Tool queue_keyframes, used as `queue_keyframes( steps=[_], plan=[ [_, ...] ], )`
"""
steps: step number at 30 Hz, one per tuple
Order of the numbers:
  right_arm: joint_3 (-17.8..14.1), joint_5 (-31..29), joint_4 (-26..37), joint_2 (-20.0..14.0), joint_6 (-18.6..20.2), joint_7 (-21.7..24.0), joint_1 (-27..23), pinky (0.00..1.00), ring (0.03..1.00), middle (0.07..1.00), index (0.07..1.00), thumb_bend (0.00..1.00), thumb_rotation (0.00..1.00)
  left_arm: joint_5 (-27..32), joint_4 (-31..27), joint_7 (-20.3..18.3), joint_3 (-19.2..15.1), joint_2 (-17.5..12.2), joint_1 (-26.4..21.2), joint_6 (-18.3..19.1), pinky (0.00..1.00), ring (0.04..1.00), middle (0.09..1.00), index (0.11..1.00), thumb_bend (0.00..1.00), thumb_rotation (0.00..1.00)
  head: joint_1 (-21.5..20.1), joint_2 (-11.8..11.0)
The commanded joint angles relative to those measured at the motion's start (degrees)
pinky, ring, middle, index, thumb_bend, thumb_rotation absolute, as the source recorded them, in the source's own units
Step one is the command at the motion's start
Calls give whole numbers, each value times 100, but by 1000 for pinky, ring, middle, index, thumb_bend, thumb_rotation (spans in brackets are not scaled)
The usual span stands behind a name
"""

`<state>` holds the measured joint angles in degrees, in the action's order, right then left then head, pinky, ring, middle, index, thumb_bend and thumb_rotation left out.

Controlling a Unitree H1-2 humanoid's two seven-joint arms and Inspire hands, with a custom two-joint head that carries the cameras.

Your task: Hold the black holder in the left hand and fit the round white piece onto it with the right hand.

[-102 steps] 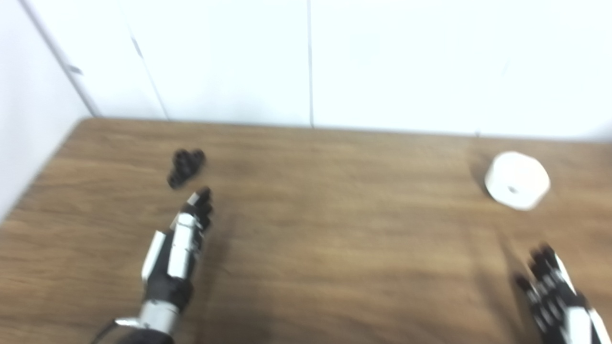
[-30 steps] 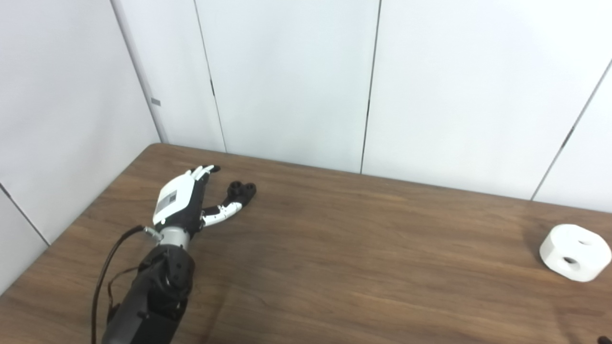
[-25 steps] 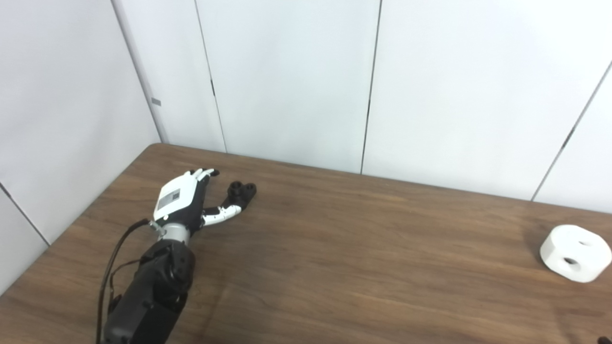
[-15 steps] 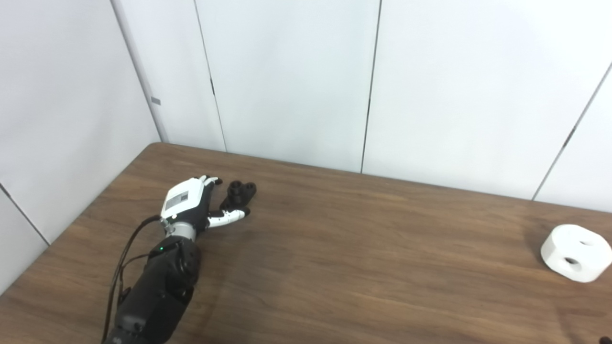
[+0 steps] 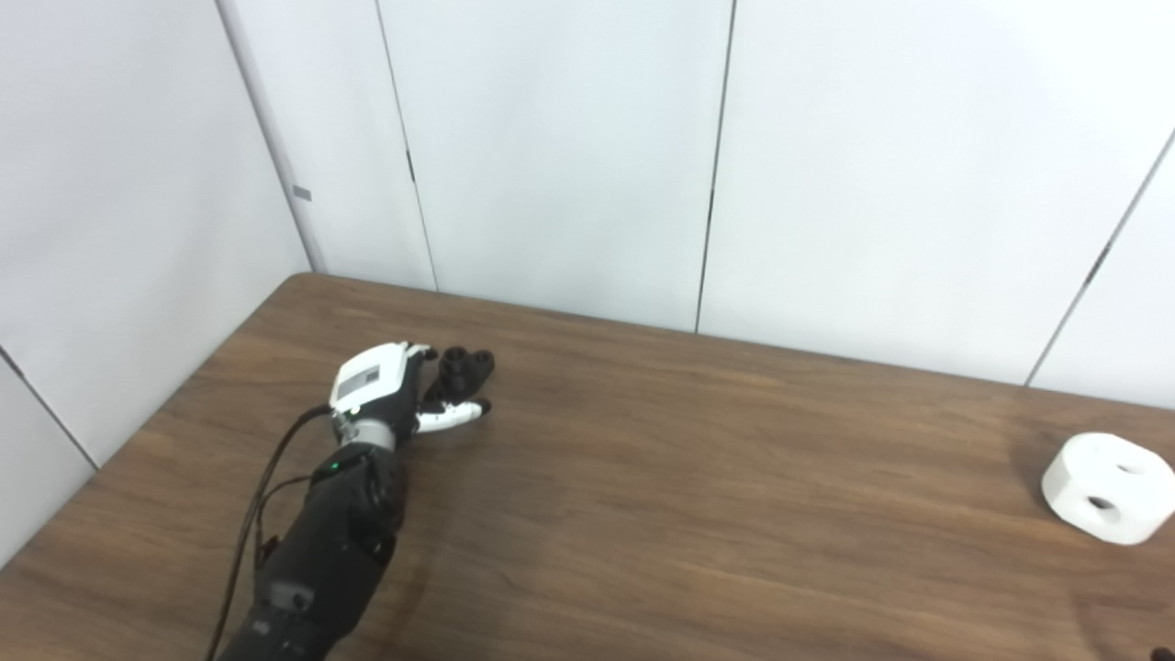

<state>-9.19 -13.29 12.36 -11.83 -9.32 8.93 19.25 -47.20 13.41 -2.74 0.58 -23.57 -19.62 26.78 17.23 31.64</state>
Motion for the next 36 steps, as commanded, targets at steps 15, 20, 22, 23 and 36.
queue_keyframes(
  steps=[15, 20, 22, 23, 36],
  plan=[
    [106, 25, 89, 42, -16, 30, -12, 1000, 977, 929, 947, 538, 1000, -178, 399, 424, 248, -160, -503, 10, 963, 970, 928, 751, 820, 480, -16, 26],
    [105, -90, 100, 47, 4, 56, -9, 1000, 981, 932, 956, 531, 1000, -368, 515, 440, 207, -123, -529, 13, 959, 964, 921, 740, 817, 472, -1, 42],
    [106, -93, 115, 46, 9, 49, -3, 1000, 980, 929, 956, 529, 1000, -450, 551, 419, 184, -118, -527, 13, 960, 967, 921, 742, 814, 483, 8, 50],
    [108, -88, 119, 39, 14, 49, 0, 1000, 980, 928, 956, 528, 1000, -503, 569, 408, 165, -110, -523, 13, 958, 966, 920, 743, 814, 486, 18, 58],
    [117, -40, 106, -10, -3, 59, -1, 1000, 976, 931, 955, 561, 1000, -989, 702, 313, 98, -74, -439, 13, 941, 941, 905, 763, 823, 487, 12, 107]
  ],
)
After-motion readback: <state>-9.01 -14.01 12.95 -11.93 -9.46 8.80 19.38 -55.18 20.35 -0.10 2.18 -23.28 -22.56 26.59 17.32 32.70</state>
